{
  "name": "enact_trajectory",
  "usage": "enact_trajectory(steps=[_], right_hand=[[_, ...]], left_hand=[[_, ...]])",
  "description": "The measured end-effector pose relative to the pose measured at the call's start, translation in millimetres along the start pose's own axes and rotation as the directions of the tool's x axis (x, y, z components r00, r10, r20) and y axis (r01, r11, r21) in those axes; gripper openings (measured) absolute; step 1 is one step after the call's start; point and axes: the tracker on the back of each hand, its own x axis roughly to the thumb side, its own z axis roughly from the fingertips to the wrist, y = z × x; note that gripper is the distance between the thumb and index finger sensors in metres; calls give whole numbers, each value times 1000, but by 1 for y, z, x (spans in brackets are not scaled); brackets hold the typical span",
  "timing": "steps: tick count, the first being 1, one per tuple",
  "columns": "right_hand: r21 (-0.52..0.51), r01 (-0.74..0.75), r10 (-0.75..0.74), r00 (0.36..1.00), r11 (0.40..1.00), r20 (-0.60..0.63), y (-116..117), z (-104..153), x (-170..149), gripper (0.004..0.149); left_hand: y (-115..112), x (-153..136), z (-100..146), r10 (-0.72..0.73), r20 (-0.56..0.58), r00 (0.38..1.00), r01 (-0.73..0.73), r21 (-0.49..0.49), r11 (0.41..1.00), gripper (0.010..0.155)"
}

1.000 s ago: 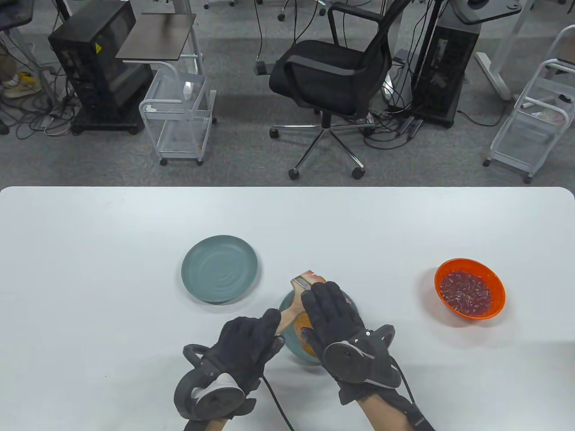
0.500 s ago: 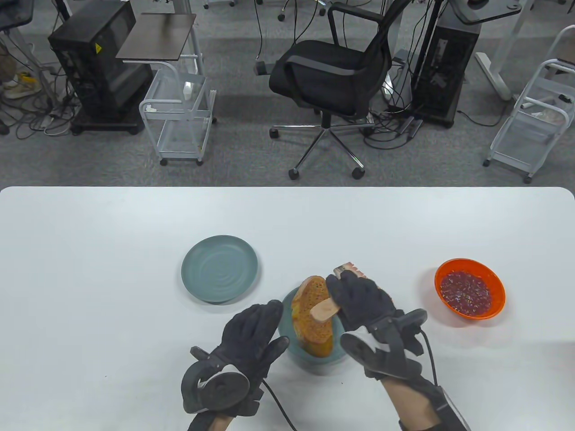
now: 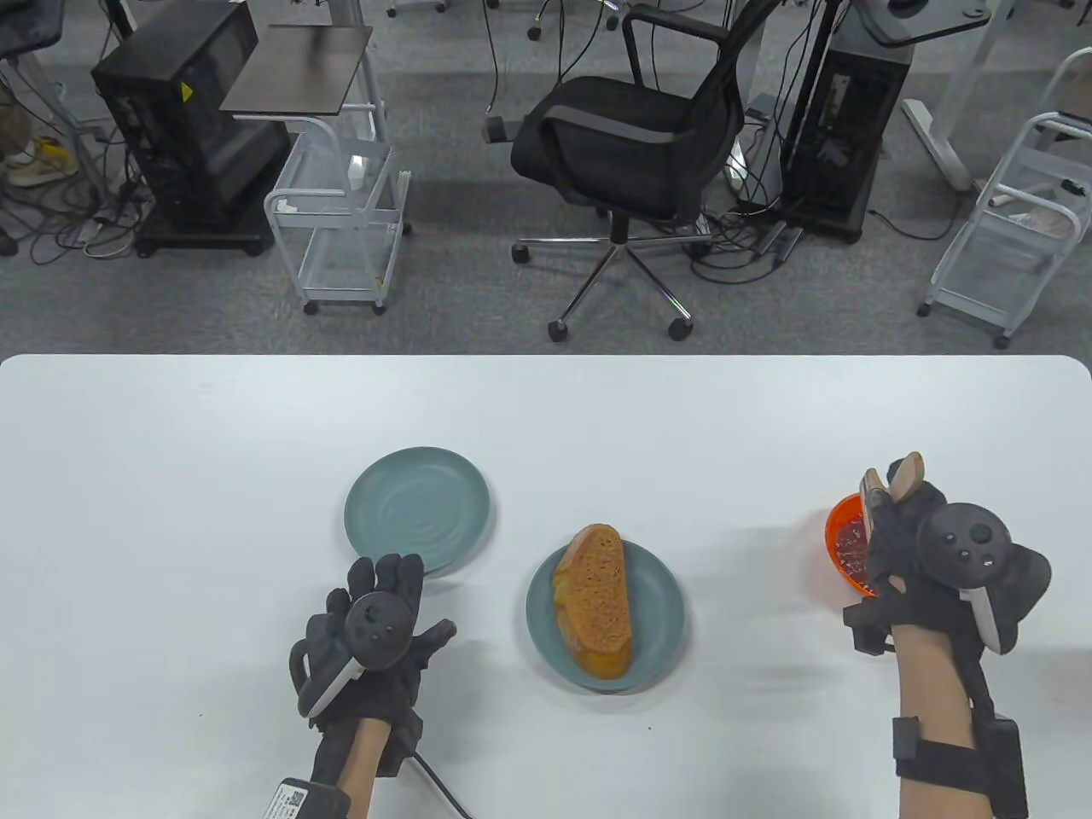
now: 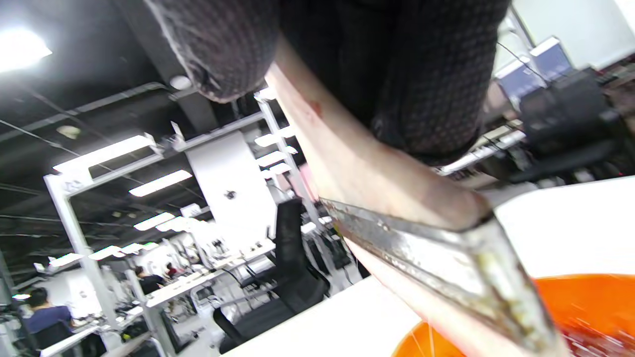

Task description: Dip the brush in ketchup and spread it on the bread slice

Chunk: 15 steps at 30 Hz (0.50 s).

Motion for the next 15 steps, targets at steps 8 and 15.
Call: enact_trajectory(steps=[8,15], right_hand=[[50,61,-55,992,997,-114,24,-13,-38,53],[52,29,-24,995,998,-96,35,-22,-38,52]], left_hand=[[-1,-10,-4,2,-27,1000,-2,18,1000,82],[-6,-1,-6,-40,-3,999,40,-5,999,82]])
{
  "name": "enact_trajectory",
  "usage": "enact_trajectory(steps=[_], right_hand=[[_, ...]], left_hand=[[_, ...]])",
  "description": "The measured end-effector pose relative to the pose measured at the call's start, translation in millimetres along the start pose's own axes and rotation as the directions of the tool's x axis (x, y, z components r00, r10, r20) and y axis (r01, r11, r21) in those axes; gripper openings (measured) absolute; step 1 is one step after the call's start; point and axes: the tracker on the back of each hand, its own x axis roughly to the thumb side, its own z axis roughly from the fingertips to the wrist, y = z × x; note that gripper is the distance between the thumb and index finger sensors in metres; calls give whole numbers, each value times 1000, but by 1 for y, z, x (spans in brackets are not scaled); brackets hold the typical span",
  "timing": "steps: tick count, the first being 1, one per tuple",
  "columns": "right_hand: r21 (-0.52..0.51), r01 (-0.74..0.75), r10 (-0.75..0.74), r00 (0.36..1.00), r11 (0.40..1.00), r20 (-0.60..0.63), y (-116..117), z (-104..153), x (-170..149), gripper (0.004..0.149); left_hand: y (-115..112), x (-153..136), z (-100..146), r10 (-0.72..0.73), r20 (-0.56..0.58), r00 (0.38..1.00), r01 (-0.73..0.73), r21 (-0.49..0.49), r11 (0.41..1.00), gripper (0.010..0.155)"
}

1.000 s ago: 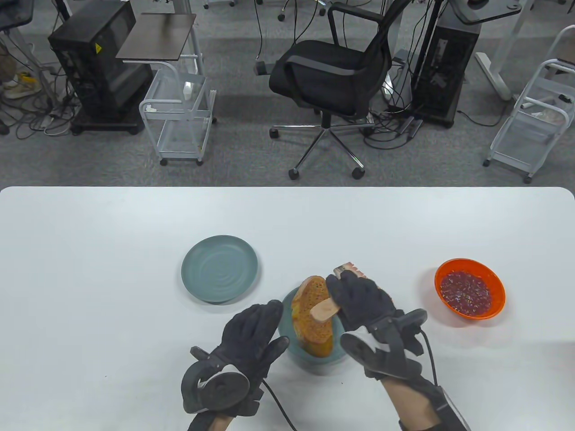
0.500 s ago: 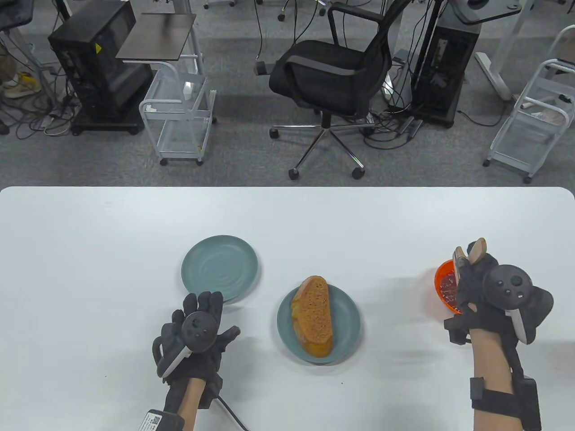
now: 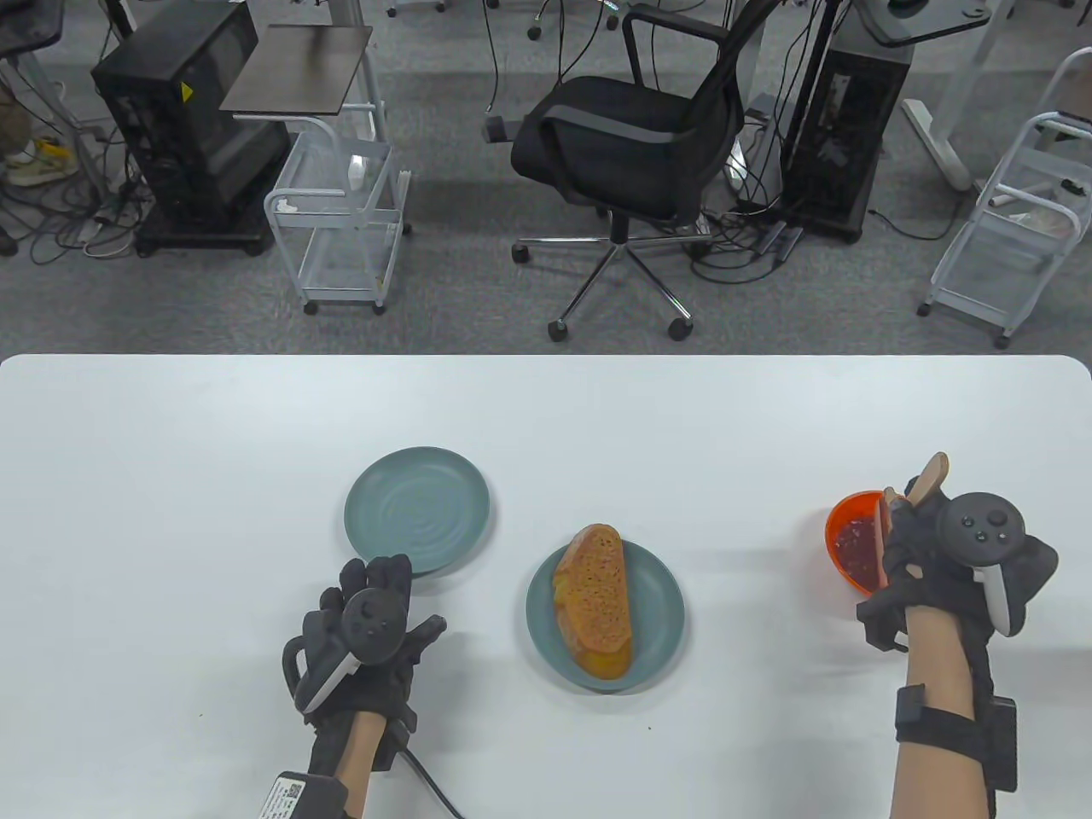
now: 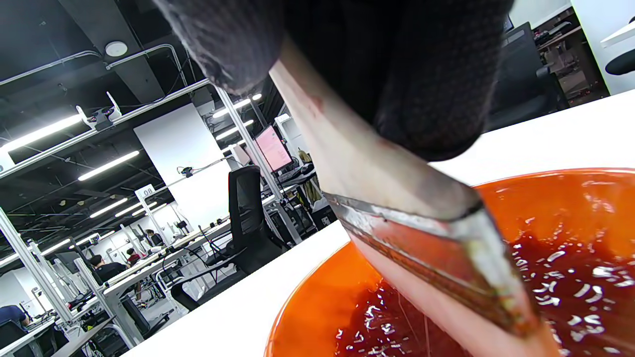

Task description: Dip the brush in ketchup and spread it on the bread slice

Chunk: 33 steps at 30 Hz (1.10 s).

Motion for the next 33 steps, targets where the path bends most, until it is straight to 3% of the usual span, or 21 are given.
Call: enact_trajectory(steps=[18,27,30,33], right_hand=[[-29,17,-17,1000,999,-9,-4,-3,-2,52],[-148,242,-222,965,959,141,-43,23,29,53],[-101,392,-367,909,914,197,-41,37,53,53],[35,534,-528,821,845,220,-26,53,85,53]], left_hand=[[-2,3,0,-1,36,999,0,6,1000,81],[-3,27,2,33,147,989,-34,2,999,78],[-9,49,1,77,208,975,-71,-37,997,76],[-20,78,-1,118,257,959,-93,-109,990,73]])
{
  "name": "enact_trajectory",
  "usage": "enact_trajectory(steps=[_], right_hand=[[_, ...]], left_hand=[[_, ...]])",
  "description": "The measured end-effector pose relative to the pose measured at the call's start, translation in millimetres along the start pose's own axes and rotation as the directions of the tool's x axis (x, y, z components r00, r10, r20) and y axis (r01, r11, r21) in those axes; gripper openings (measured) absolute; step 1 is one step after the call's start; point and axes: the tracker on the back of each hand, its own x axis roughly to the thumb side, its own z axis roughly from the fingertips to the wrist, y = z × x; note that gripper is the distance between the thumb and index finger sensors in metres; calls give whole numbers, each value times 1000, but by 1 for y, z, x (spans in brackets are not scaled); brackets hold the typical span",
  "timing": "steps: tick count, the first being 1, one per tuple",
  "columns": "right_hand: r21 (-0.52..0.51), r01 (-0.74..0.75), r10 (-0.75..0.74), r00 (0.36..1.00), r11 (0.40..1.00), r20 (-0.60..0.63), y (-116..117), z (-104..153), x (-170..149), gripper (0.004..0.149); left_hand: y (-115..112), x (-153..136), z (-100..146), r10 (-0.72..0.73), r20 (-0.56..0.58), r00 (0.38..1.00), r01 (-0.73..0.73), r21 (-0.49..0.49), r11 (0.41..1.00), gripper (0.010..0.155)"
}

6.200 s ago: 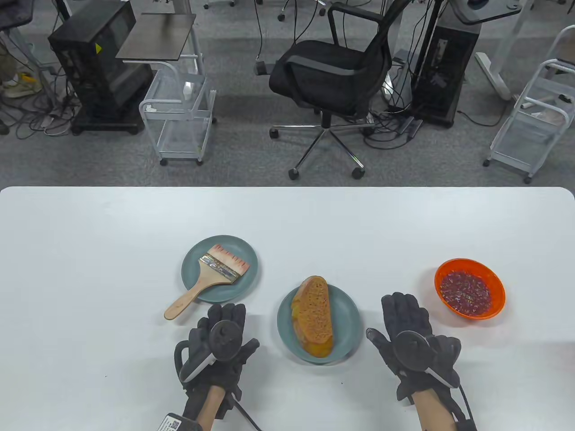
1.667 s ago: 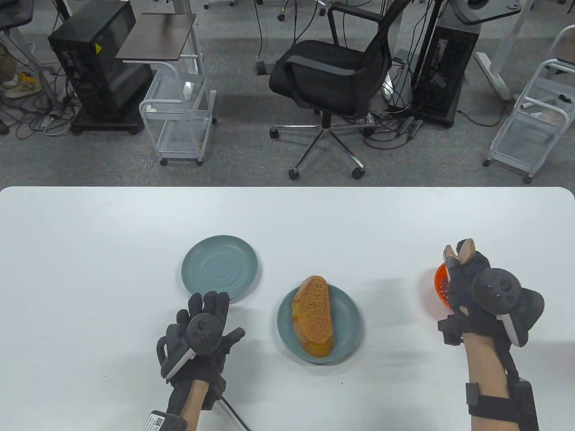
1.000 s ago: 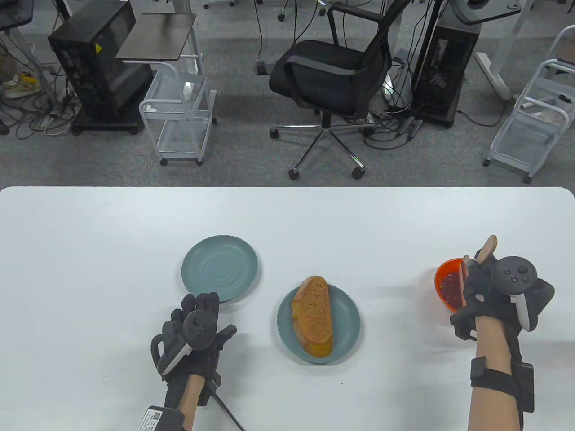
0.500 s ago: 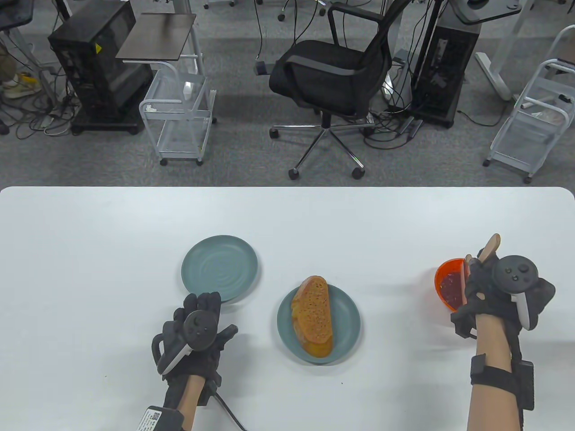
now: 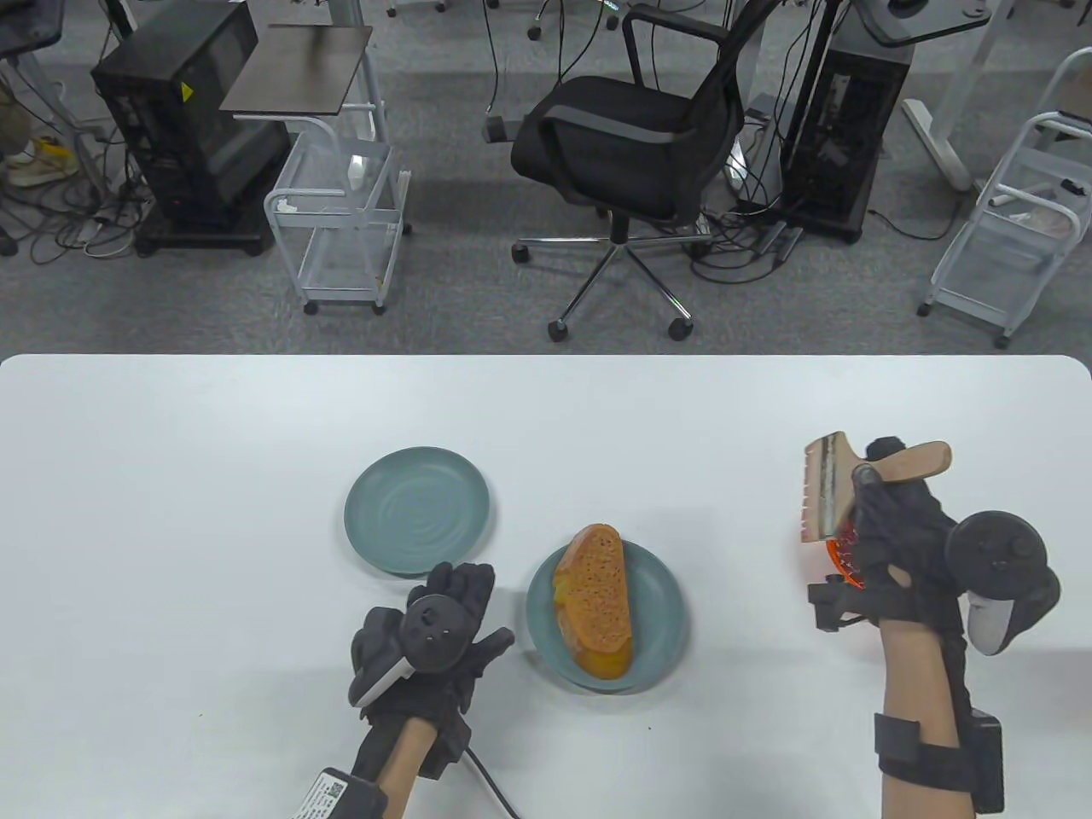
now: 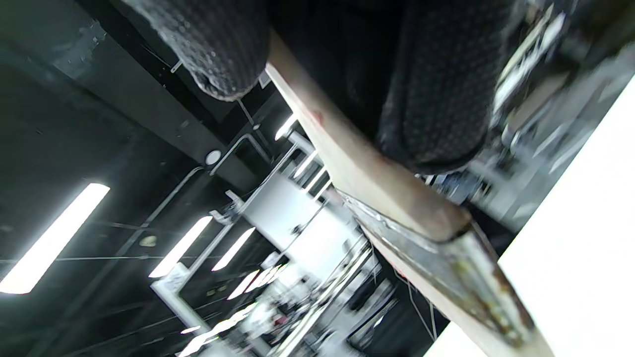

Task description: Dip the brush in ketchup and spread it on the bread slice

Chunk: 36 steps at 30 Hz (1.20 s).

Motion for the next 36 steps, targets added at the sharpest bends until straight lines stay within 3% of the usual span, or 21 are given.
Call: enact_trajectory(steps=[5,7,11,21,26,29,33,36], right_hand=[[162,158,-159,987,974,-8,66,27,17,53],[205,165,-166,986,965,-15,94,42,13,54],[235,155,-156,988,959,-13,127,59,2,54],[267,180,-164,983,947,-81,154,79,-15,53],[161,-30,14,995,986,101,135,71,-15,53],[113,7,-22,991,994,133,131,73,-11,53],[251,191,-190,981,949,-30,154,80,-14,53],[264,227,-203,972,937,-117,163,82,-22,53]], left_hand=[[-18,24,-20,-24,-22,999,20,-168,986,68],[-22,27,-21,-61,-5,998,59,-164,985,64],[-26,25,-19,-93,6,996,93,-158,983,61],[-29,20,-17,-75,10,997,76,-161,984,55],[-29,16,-16,-54,1,999,53,-166,985,54],[-29,17,-15,-60,1,998,59,-171,983,54],[-29,16,-15,-54,3,999,54,-160,986,54],[-29,16,-14,-47,1,999,47,-160,986,54]])
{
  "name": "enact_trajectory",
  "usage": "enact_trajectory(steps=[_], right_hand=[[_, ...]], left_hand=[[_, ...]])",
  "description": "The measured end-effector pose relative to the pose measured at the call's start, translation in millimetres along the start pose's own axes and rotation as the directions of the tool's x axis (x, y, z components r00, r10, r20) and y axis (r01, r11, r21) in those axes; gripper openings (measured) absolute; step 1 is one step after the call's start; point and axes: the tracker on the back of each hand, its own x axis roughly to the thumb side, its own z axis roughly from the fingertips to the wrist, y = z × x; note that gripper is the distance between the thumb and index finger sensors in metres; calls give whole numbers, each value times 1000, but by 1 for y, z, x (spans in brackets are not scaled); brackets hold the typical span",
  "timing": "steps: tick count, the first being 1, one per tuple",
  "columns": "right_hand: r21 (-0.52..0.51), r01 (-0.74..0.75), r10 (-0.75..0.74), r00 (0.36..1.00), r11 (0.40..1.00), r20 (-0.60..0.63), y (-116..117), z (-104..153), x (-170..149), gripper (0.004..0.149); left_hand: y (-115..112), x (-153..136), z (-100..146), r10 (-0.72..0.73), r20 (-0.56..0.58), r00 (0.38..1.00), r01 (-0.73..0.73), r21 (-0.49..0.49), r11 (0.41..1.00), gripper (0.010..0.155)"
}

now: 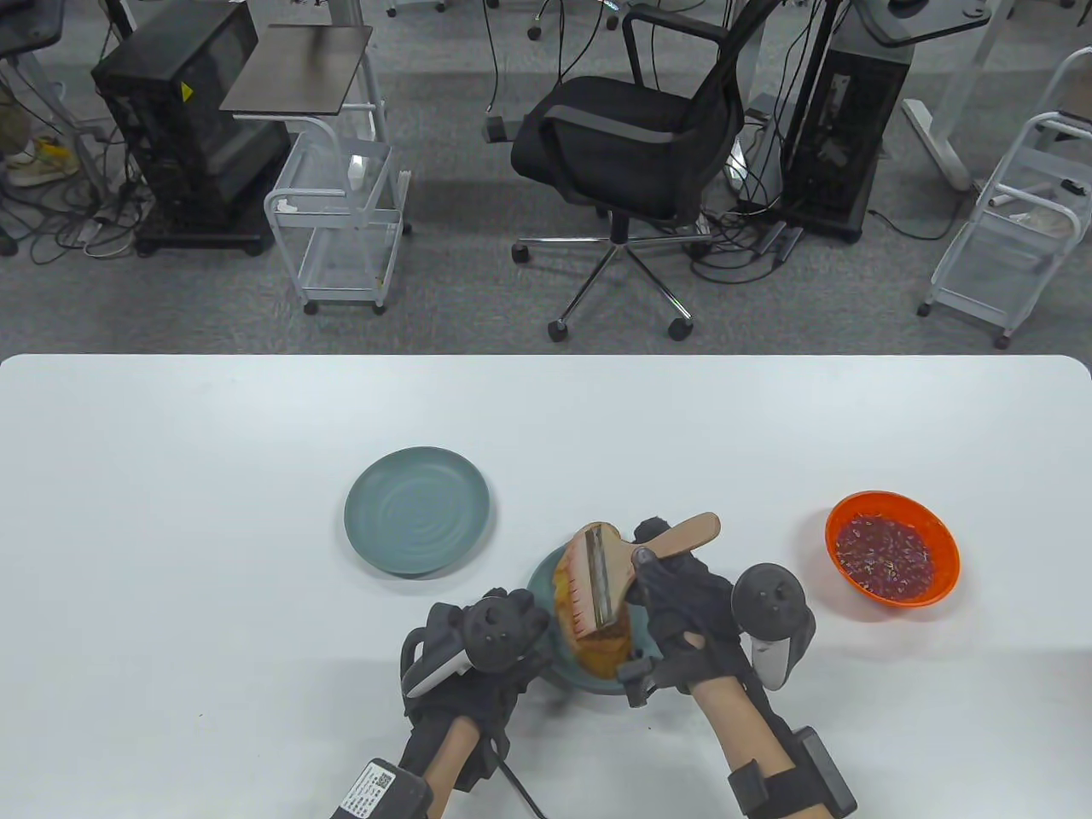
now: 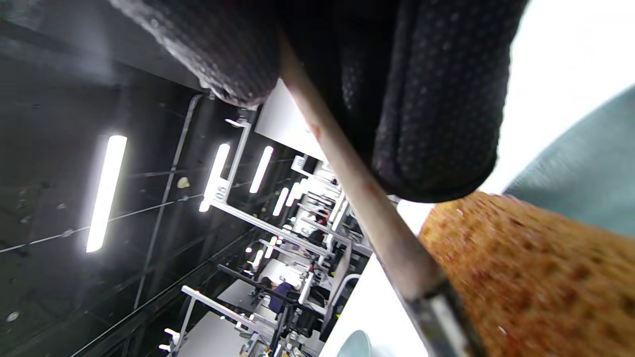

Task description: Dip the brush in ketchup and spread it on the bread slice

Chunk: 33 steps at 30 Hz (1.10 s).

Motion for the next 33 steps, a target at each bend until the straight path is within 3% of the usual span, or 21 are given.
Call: enact_trajectory(steps=[3,6,9,15,20,24,27,31,33], right_hand=[[-43,3,-4,1000,999,-10,-14,-5,-5,52],[-174,-92,108,991,980,82,-33,-8,-7,52],[-234,-68,97,988,970,117,-38,-7,0,52],[-32,133,-134,991,991,-30,-2,-4,-8,52],[-54,42,-43,999,998,-32,-9,-8,-13,52],[-193,-130,142,988,973,52,-39,-11,-8,52],[-163,-34,44,997,986,57,-37,-10,-7,52],[-48,118,-119,993,992,-13,-8,-8,-11,52],[-44,106,-109,993,993,-52,-1,-7,-11,52]], left_hand=[[1,0,1,9,-1,1000,-9,-1,1000,54],[2,-2,0,24,-6,1000,-24,-14,1000,54],[1,-2,1,23,-11,1000,-23,-21,1000,54],[1,-3,2,45,-15,999,-46,-25,999,54],[1,-4,3,57,-16,998,-58,-25,998,54],[1,-5,3,68,-18,998,-68,-27,997,54],[0,-4,3,67,-16,998,-67,-28,997,54],[-1,-8,4,106,-16,994,-106,-29,994,55],[-2,-10,5,140,-22,990,-141,-35,989,55]])
